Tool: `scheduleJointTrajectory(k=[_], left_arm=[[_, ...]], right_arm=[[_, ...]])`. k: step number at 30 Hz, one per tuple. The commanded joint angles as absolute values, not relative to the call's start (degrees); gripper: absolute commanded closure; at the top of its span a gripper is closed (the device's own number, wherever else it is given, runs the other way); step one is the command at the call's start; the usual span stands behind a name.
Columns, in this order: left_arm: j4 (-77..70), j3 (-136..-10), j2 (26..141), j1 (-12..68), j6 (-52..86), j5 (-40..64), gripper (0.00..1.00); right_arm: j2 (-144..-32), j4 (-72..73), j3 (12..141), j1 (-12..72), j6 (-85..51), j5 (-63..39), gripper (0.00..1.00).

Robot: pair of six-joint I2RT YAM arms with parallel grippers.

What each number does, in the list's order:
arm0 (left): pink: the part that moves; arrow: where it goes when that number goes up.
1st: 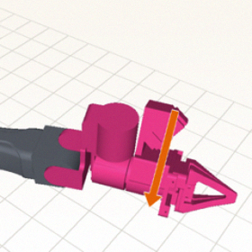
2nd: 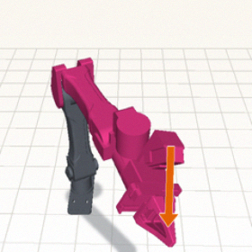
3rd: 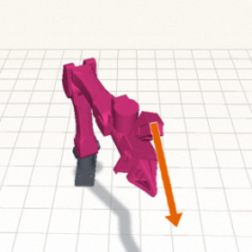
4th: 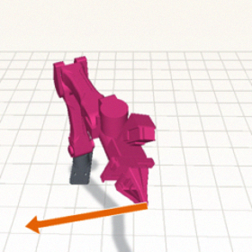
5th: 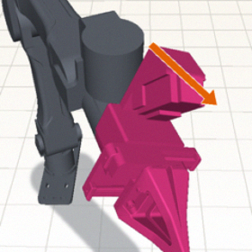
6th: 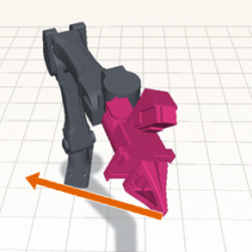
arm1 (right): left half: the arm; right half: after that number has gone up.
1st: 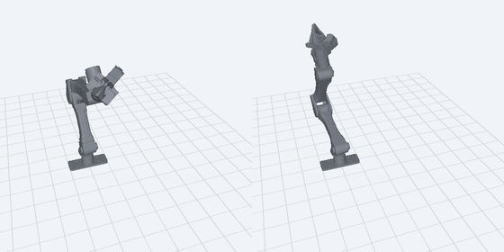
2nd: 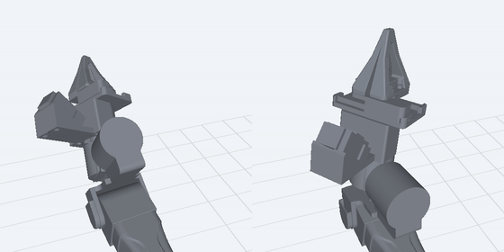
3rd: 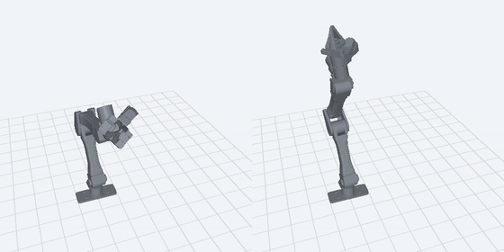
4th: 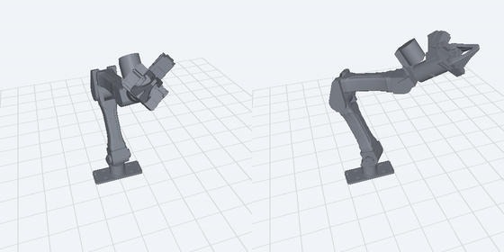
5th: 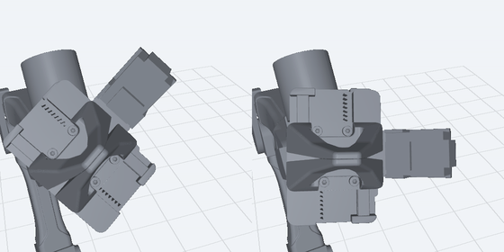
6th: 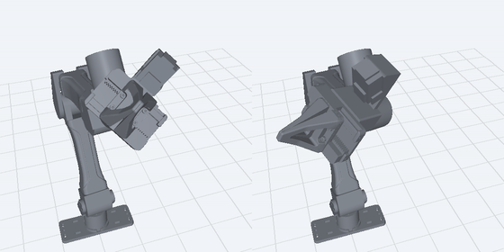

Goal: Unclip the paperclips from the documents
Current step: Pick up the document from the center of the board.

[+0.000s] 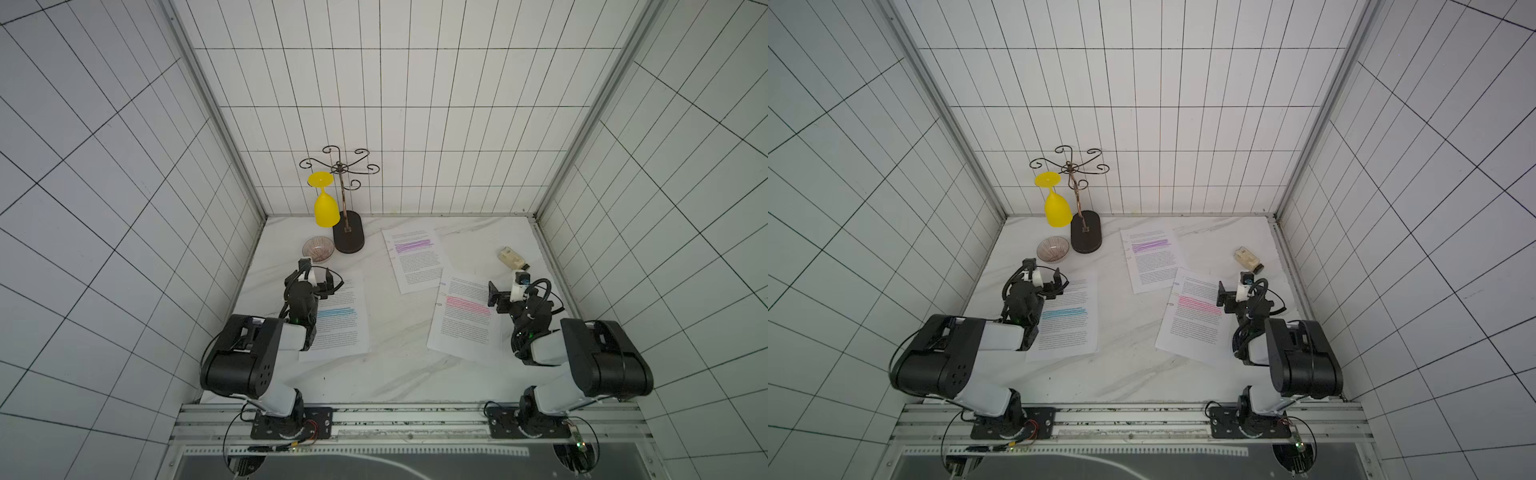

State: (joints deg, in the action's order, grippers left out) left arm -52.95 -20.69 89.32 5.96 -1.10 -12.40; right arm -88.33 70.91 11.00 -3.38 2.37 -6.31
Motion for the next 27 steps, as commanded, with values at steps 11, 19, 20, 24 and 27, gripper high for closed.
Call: scheduleJointTrajectory(k=[11,19,20,24,27], left_arm=[[-55.5,-20.7,89.5,6.2,-2.4,-11.3,0.03],[-55.4,-21.0,89.7,6.2,-2.1,-11.6,0.02],[-55.4,-21.0,89.7,6.2,-2.0,-11.7,0.02],[-55.4,-21.1,89.8,6.2,-1.9,-11.9,0.02],[-55.0,-21.4,90.0,6.2,-1.5,-12.5,0.02]], right_arm=[[-88.7,71.9,14.7,-4.0,1.7,-5.6,0.02],[-88.7,71.7,14.9,-4.0,1.5,-5.7,0.02],[-88.6,71.7,14.9,-4.0,1.5,-5.7,0.02],[-88.8,71.6,15.0,-4.0,1.4,-5.8,0.02],[-88.6,71.2,15.2,-4.0,0.5,-2.8,0.02]])
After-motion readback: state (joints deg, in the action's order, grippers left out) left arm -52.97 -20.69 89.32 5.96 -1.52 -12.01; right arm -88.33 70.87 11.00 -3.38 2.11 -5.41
